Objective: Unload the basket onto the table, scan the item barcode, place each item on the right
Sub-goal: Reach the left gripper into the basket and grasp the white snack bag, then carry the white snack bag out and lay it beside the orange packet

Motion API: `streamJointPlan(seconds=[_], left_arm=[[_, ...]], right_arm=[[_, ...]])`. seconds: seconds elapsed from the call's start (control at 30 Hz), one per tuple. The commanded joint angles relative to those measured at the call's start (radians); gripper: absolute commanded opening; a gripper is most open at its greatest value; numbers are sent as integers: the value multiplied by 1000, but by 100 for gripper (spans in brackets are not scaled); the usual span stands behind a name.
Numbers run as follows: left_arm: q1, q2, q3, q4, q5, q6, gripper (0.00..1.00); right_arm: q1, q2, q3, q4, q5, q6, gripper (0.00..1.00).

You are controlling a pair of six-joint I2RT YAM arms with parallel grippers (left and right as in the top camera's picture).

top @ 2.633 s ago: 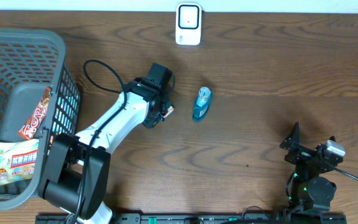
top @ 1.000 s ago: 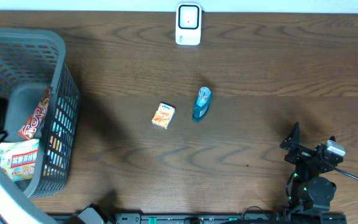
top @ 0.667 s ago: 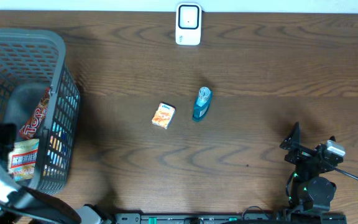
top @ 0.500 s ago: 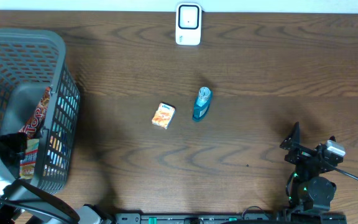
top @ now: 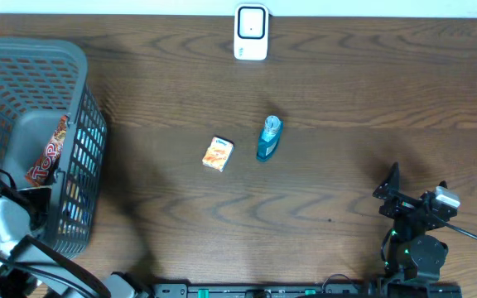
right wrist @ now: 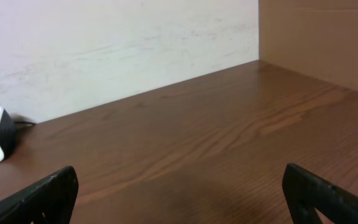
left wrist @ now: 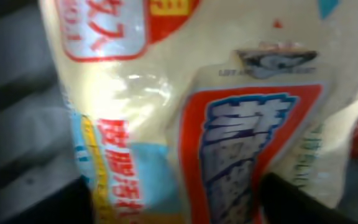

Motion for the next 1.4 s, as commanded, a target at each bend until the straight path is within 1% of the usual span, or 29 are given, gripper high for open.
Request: streamJointPlan(seconds=[0.0,0.03,0.07,0.17,0.33,0.4,0.5,0.6,0.77,0.83,0.9,0.97,1.0,1.1,1.17,1.23,1.27,1.3,1.37], left_arm=[[4,21,-60,-10,-20,-2,23],[4,19,-58,-10,-21,-2,13],[4,16,-52,-14,-21,2,8],[4,-6,-10,-56,-21,7,8],[4,-89,121,-187,0,38,7],[4,-125,192,-238,50,76,7],[4,-179,304,-310,171,141,8],[3,-239,394,-342,256,179,7],[2,-362,466,-325,288,178,7],[2,-415,472,-306,372,179,7],[1,-470,472,-266,496,179,7],[-14,-522,472,-186,643,179,8],[-23,-537,472,-153,693,179,7],[-92,-591,472,-3,900,178,7],[-172,-616,472,62,983,179,7],[-261,-626,471,62,987,187,7],[-367,-626,470,37,985,246,8],[-417,-621,470,19,980,279,8],[-539,-605,467,-53,911,351,7]], right_arm=[[-5,-3,-2,-4,2,-11,99],[-5,-3,-3,-4,2,-11,99],[-5,-3,-2,-4,2,-11,99],[-5,-3,-3,-3,2,-11,99],[-5,-3,-3,-4,2,-11,99],[-5,-3,-3,-4,2,-11,99],[-5,-3,-2,-4,2,-11,99],[-5,-3,-2,-4,2,-11,99],[-5,-3,-3,-4,2,-11,99],[-5,-3,-3,-4,2,-11,99],[-5,-3,-2,-4,2,-11,99],[-5,-3,-3,-4,2,-11,99],[-5,-3,-2,-4,2,-11,100],[-5,-3,-3,-4,2,-11,99],[-5,-3,-3,-4,2,-11,99],[-5,-3,-2,-4,2,-11,99],[-5,-3,-3,-4,2,-11,99],[-5,-3,-3,-4,2,-11,99],[-5,-3,-3,-4,2,-11,99]])
